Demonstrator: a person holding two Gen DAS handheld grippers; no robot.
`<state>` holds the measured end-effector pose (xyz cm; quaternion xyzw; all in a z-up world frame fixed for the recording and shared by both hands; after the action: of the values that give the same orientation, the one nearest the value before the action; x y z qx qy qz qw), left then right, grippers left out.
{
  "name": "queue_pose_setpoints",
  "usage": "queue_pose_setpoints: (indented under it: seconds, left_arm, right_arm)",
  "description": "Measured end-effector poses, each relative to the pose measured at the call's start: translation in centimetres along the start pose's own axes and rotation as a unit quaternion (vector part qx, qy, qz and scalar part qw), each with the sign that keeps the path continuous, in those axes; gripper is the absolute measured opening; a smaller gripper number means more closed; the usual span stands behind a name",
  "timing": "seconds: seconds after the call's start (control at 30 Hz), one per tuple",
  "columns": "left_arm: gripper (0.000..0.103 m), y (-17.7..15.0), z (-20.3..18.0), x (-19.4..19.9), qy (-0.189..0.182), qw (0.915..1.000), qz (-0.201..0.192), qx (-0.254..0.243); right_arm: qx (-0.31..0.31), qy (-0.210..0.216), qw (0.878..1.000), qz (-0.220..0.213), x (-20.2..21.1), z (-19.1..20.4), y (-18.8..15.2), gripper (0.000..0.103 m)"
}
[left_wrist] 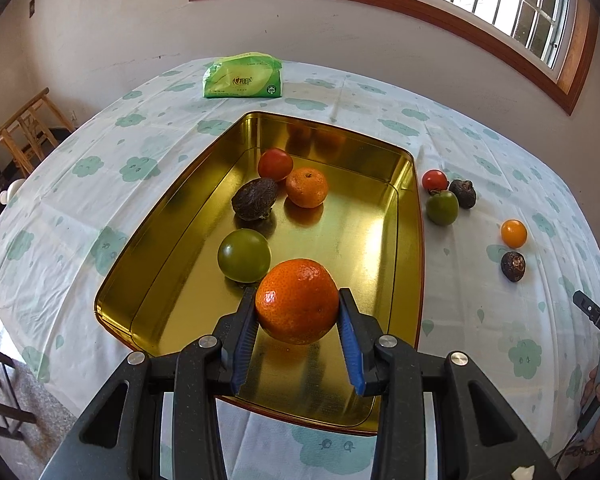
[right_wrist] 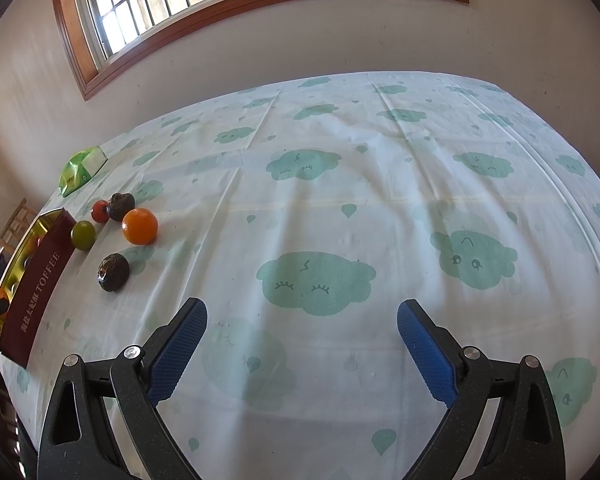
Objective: Organize fruits
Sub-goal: 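Carry the held mandarin with left gripper over the gold tray, then lower mandarin into tray and open left gripper while right gripper grasps dark brown fruit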
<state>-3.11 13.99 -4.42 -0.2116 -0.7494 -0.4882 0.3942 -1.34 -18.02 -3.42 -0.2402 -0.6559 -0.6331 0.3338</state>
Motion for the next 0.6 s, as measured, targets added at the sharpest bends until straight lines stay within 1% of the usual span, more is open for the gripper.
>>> queue_pose_setpoints:
  seconds: [0.3,0.4,0.43,0.47,0.5,0.53,0.57,0.6]
  left_arm:
    - [0.035,0.1,0.9,-0.4,0.014,0.9999,-0.003,0.007]
    - [0.038,0.3,1.2,-0.2,0.018,0.9997,-0.012,0.008]
    - [0.044,0.4,1.2,0.0,0.019,0.9996,-0.018,0.008]
    - [0.051,0.4,1.2,0.3,0.019,0.9995,-0.025,0.007]
    - [0.055,0.5,1.2,0.6,0.019,0.9992,-0.034,0.007]
    - [0.061,0.6,1.2,1.0,0.02,0.9988,-0.043,0.007]
    - [0.065,0.8,1.2,1.4,0.021,0.9983,-0.054,0.006]
    - [0.066,0.9,1.1,1.9,0.019,0.9977,-0.064,0.005]
  right_arm:
    - [0.0,-0.005,1.0,0.002,-0.3,0.4,0.1,0.097]
    - [-0.001,-0.006,1.0,0.003,-0.4,0.5,0.1,0.097]
    - [-0.001,-0.006,1.0,0.003,-0.4,0.5,0.1,0.097]
    - [-0.001,-0.007,1.0,0.003,-0.3,0.3,-0.1,0.097]
    - [-0.001,-0.007,1.0,0.003,-0.5,0.5,0.1,0.097]
    - [-0.001,-0.008,1.0,0.004,-0.4,0.4,0.0,0.097]
    - [-0.001,-0.008,1.0,0.003,-0.5,0.6,0.1,0.097]
    - [-0.002,-0.01,1.0,0.003,-0.6,0.6,0.2,0.097]
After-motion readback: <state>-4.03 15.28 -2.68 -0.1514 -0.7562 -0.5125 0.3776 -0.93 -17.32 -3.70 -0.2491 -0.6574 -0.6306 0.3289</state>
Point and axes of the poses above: each gripper's, at about its wrist camera, not at the fingertips, and x roughly against the way its jaws point, z to its left, y to its top, the point moved 5 cm from there along -x, roughly the way its jaws point, and after that the axes turned 11 degrees about x, right-handed, at the moved point
